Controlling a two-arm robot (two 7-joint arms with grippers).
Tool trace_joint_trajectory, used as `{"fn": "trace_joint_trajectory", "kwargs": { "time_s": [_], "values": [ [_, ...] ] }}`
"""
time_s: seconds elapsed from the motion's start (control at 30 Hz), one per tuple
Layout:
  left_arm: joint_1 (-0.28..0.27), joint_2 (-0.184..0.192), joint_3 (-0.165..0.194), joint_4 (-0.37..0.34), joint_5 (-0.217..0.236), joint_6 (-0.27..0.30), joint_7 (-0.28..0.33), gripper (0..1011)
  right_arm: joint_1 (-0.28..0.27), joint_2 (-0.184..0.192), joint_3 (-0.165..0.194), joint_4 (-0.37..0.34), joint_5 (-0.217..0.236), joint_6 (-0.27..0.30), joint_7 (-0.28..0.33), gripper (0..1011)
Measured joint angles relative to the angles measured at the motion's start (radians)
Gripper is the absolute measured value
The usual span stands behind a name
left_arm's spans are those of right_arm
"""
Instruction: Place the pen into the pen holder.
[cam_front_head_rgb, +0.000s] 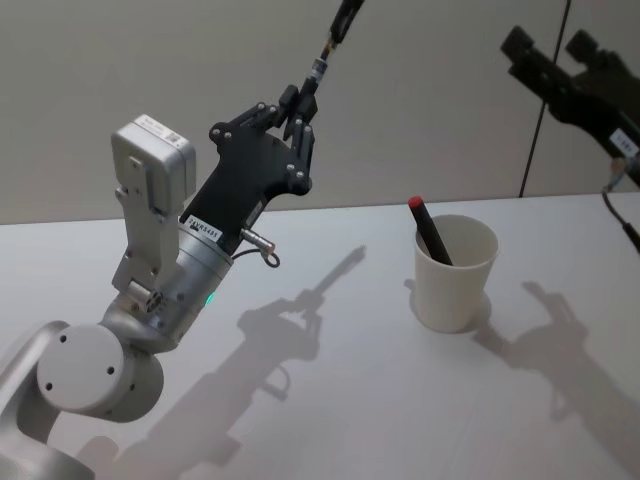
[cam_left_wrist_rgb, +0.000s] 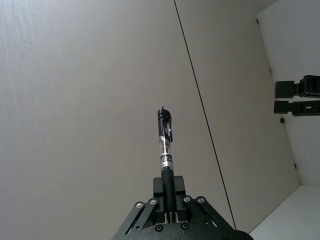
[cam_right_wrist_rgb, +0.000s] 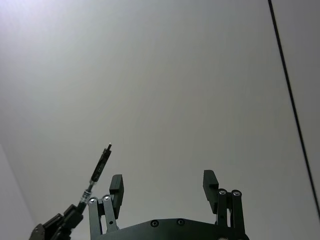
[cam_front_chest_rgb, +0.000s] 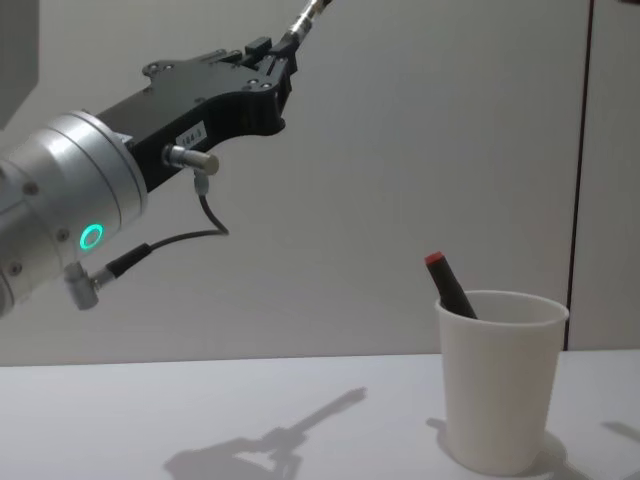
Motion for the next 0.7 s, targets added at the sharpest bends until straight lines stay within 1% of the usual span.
{"fn": "trace_joint_trajectory", "kwargs": {
  "time_s": [0.2, 0.33, 0.53, 0.7],
  "values": [
    [0.0, 0.004, -0.002, -0.006, 0.003, -0.001, -0.02, 121, 0.008, -0.013, -0.005, -0.012, 0.056, 0.054, -0.009, 1001],
    [0.001, 0.006, -0.002, -0.009, 0.005, -0.002, -0.029, 121, 0.011, -0.018, -0.007, -0.017, 0.079, 0.077, -0.013, 1001],
    [0.001, 0.008, -0.003, -0.011, 0.006, -0.002, -0.037, 121, 0.014, -0.022, -0.009, -0.022, 0.102, 0.099, -0.017, 1001],
    [0.001, 0.009, -0.004, -0.013, 0.007, -0.002, -0.041, 123, 0.017, -0.024, -0.012, -0.024, 0.109, 0.105, -0.017, 1001]
  ]
}}
